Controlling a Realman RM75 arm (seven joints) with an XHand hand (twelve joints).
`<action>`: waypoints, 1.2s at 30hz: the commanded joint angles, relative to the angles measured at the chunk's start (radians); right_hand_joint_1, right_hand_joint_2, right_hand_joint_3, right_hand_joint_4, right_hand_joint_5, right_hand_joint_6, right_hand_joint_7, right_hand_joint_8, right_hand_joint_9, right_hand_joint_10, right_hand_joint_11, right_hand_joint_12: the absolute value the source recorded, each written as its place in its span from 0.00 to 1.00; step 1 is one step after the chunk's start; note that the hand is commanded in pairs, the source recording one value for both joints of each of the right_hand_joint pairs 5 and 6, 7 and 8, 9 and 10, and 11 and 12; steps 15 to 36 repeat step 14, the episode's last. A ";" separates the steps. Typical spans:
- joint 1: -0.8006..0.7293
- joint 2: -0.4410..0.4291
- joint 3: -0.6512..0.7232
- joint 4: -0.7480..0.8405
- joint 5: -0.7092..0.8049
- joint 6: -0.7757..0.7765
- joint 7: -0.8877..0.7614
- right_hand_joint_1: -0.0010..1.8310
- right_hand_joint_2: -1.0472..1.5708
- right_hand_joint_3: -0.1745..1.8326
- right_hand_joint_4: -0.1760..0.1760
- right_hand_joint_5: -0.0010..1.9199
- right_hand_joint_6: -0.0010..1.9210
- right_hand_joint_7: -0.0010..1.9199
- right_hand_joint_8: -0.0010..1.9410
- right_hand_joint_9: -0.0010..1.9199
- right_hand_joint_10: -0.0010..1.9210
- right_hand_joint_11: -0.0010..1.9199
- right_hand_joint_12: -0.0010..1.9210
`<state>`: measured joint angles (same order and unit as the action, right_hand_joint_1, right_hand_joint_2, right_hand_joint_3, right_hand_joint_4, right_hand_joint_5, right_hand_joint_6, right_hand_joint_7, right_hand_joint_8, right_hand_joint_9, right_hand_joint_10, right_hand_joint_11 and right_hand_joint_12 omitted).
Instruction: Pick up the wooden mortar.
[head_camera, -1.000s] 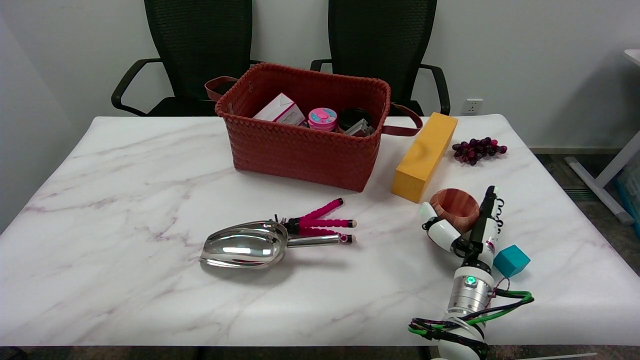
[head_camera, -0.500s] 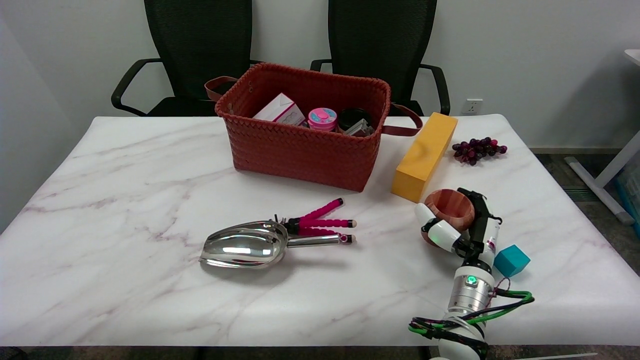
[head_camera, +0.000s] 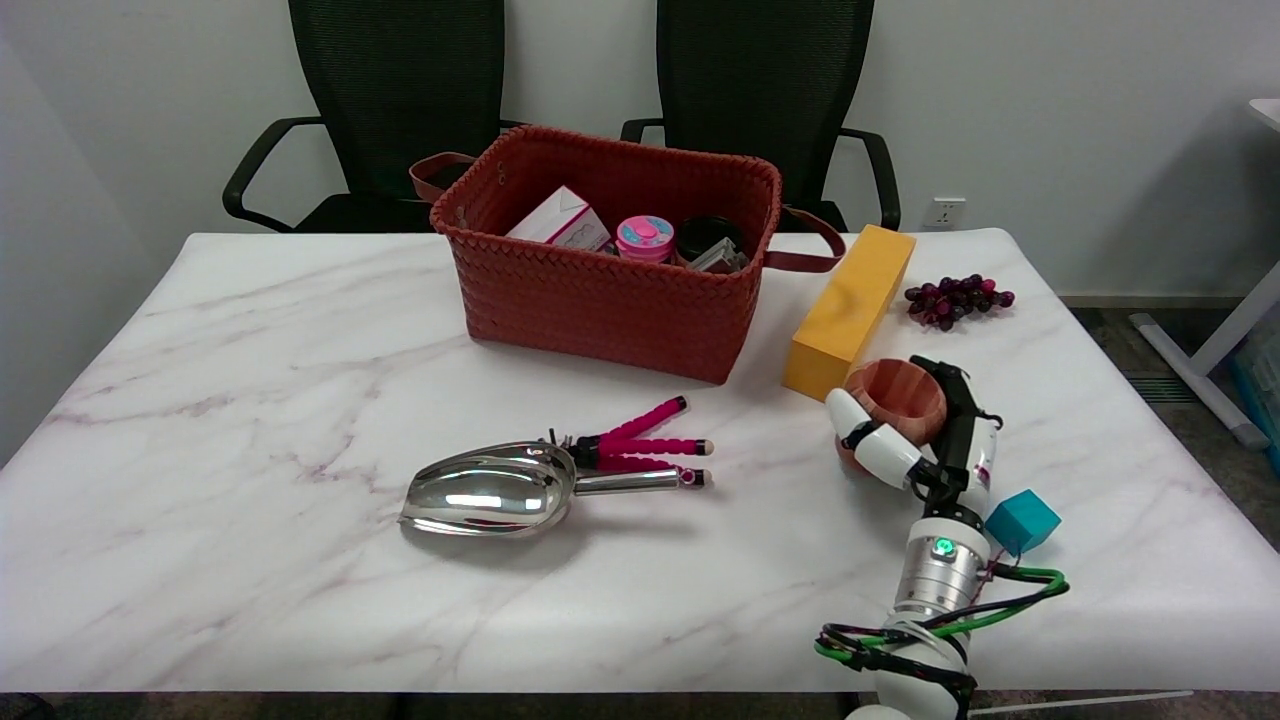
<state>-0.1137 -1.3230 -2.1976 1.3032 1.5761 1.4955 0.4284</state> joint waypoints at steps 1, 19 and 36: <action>0.095 0.020 0.028 0.059 -0.174 -0.011 0.016 0.65 0.76 0.48 0.50 0.59 0.59 0.45 0.45 0.39 0.39 0.27 0.27; 0.382 0.071 0.048 0.042 -0.224 -0.230 0.022 0.64 0.77 0.51 0.50 0.58 0.58 0.47 0.46 0.39 0.39 0.28 0.28; 0.382 0.071 0.048 0.042 -0.224 -0.230 0.022 0.64 0.77 0.51 0.50 0.58 0.58 0.47 0.46 0.39 0.39 0.28 0.28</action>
